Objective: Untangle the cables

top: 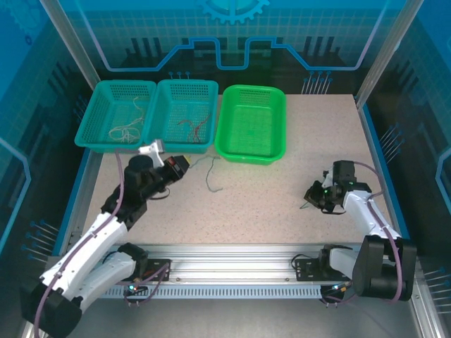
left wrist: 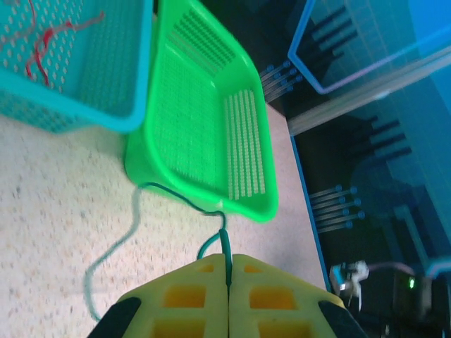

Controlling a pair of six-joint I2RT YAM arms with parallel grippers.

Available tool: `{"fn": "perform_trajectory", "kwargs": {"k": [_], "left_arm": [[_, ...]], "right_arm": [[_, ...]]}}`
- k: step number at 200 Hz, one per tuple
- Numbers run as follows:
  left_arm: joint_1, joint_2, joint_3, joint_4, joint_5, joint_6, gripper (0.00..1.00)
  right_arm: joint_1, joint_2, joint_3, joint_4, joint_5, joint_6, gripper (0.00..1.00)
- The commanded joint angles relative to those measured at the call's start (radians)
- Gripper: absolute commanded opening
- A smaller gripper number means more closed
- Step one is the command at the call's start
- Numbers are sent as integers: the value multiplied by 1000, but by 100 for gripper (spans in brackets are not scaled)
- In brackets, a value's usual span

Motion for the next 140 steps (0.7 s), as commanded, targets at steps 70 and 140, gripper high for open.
{"fn": "perform_trajectory", "kwargs": {"k": [70, 140], "left_arm": [[399, 447, 460, 147, 340, -89, 0], [289, 679, 732, 297, 380, -215, 0]], "right_arm": [[66, -86, -10, -27, 10, 20, 0], [71, -106, -5, -41, 18, 25, 0]]}}
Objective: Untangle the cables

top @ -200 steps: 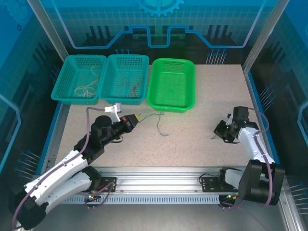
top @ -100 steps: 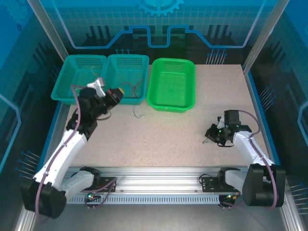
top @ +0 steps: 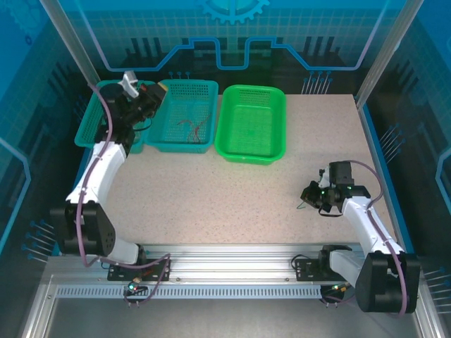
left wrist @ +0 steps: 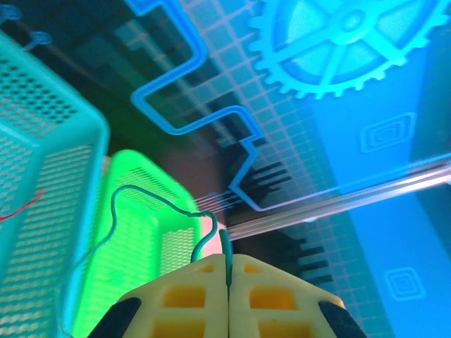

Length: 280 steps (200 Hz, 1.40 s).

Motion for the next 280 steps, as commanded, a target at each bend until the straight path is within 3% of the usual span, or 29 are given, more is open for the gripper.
{"fn": "perform_trajectory", "kwargs": {"k": [1, 45, 109, 143, 180, 218, 244, 280], "left_arm": [[-84, 57, 121, 75, 38, -45, 0], [-264, 232, 278, 22, -50, 15, 0], [-413, 467, 356, -15, -101, 57, 0], [-433, 460, 328, -5, -92, 63, 31], [-439, 322, 271, -80, -93, 130, 40], [-465, 43, 99, -151, -135, 237, 41], [-486, -160, -26, -239, -165, 284, 42], [-549, -443, -170, -431, -291, 374, 44]], "right_arm": [[14, -11, -4, -28, 1, 10, 0], [17, -14, 0, -28, -9, 15, 0], [19, -73, 19, -76, -24, 8, 0], [21, -121, 66, -112, -45, 1, 0], [41, -133, 159, -128, -78, 19, 0], [115, -94, 297, -119, -56, 52, 0], [186, 1, 435, -111, -25, 52, 0], [272, 222, 647, -81, 1, 27, 0]]}}
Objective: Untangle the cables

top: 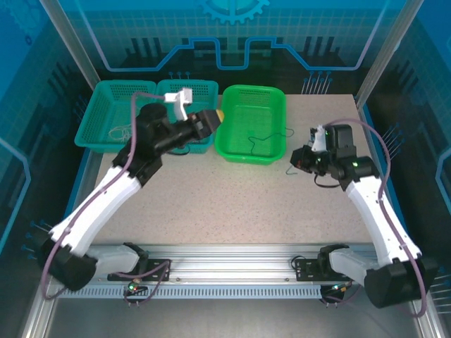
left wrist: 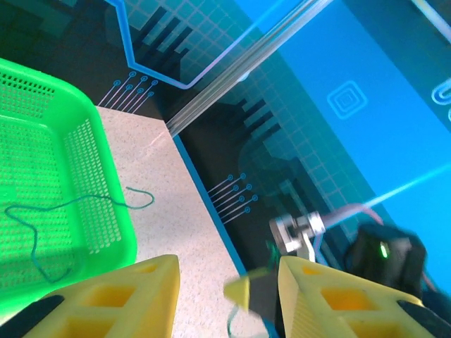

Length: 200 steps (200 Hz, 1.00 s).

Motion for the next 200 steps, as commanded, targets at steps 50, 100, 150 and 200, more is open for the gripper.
{"fn": "perform_trajectory", "kwargs": {"k": [50, 100, 150, 200], "left_arm": [[-56, -386, -232, -462, -202, 91, 47], [-56, -570, -375, -614, -301, 62, 56], [-55, -604, -467, -639, -362, 48, 66], [-55, -590, -547, -557, -586, 122, 74]], "right_arm": [[136, 586, 532, -42, 36, -88, 1], [151, 968, 886, -145, 53, -62, 21], [154, 1020, 1007, -222, 54, -77, 42], [145, 685, 685, -121, 149, -131, 45]]}}
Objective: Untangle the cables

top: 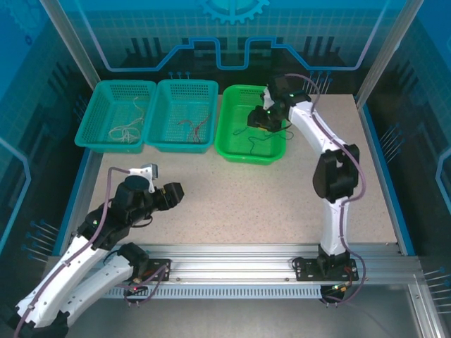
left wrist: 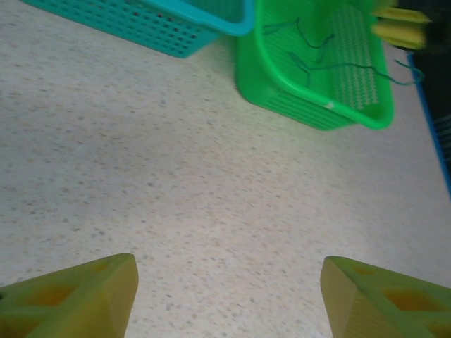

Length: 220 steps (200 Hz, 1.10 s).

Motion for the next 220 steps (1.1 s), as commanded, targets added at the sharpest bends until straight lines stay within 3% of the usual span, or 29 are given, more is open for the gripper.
{"fn": "perform_trajectory", "kwargs": {"k": [1, 29, 60, 83, 106, 127, 143, 173, 200, 208, 220], "left_arm": [[-6, 2, -48, 57, -161, 64, 75], [-2, 1, -104, 119, -397, 96, 86], [3, 7, -188, 266, -577, 215, 99], [11, 34, -238, 370, -674, 308, 99], [40, 74, -307, 523, -750, 402, 99], [97, 114, -466, 874, -721, 553, 99], [161, 145, -584, 1142, -628, 615, 99], [339, 254, -587, 1211, -407, 564, 99], [385, 420, -569, 1377, -289, 607, 99], [388, 476, -561, 1439, -258, 617, 99], [392, 573, -548, 1548, -227, 631, 99]], "right_arm": [[1, -238, -168, 44, 65, -40, 45], [-10, -553, -518, 219, 251, -59, 51], [-32, -893, -932, 501, 510, -151, 67], [-66, -1034, -1195, 714, 572, -291, 75], [-87, -1060, -1383, 932, 618, -424, 79], [-127, -980, -1443, 1034, 647, -458, 81], [-184, -886, -1456, 1097, 601, -434, 81], [-251, -746, -1521, 1374, 472, -419, 84], [-254, -604, -1513, 1534, 422, -421, 92], [-235, -576, -1503, 1561, 387, -460, 99], [-223, -563, -1522, 1601, 369, -486, 100]]}}
